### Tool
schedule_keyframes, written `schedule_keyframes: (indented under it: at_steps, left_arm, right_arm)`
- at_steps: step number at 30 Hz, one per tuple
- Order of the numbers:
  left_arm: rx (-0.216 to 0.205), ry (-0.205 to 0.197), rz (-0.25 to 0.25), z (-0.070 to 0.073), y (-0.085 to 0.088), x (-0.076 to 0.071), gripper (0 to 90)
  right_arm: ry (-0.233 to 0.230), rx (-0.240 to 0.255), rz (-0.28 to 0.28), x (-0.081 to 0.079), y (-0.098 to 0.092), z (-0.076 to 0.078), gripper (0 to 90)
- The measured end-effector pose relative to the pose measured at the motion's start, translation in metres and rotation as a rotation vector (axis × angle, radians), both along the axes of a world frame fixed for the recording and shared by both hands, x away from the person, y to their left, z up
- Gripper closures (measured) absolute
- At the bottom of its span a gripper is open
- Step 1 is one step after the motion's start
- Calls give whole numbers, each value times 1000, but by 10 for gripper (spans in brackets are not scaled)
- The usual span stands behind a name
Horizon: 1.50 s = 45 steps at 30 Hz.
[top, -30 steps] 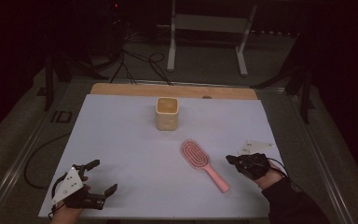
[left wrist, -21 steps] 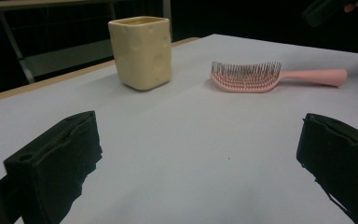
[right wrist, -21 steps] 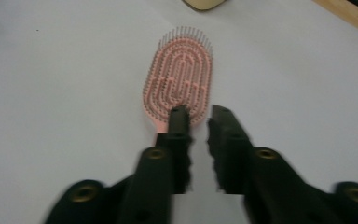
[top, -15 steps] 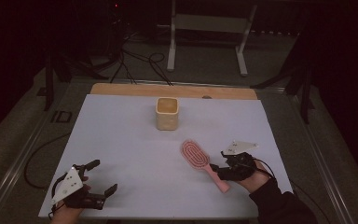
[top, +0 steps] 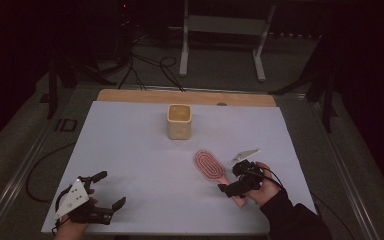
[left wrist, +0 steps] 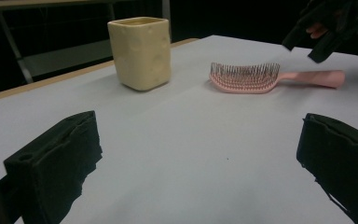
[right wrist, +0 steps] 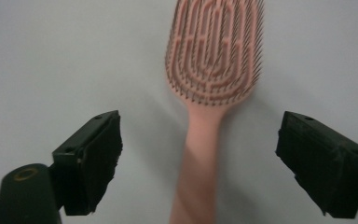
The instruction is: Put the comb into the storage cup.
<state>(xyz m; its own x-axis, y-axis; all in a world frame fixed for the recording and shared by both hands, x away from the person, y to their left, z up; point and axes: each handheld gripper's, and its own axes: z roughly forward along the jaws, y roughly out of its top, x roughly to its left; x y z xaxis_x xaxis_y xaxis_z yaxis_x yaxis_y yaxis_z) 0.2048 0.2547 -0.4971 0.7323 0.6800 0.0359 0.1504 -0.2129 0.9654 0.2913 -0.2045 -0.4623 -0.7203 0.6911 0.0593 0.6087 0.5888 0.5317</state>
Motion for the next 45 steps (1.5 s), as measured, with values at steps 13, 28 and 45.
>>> schedule_keyframes:
  at_steps: [13, 28, 45]
  left_arm:
    - [-1, 3, 0, 0, 0, -1, 0]
    - [1, -1, -1, 0, 0, -1, 0]
    - [-2, -7, -7, 2, 0, -2, 0]
  right_arm:
    - [-2, -93, -47, 13, 18, -10, 99]
    - [129, -155, -102, 19, 28, -23, 140]
    - [188, -239, -125, 28, 33, -23, 463]
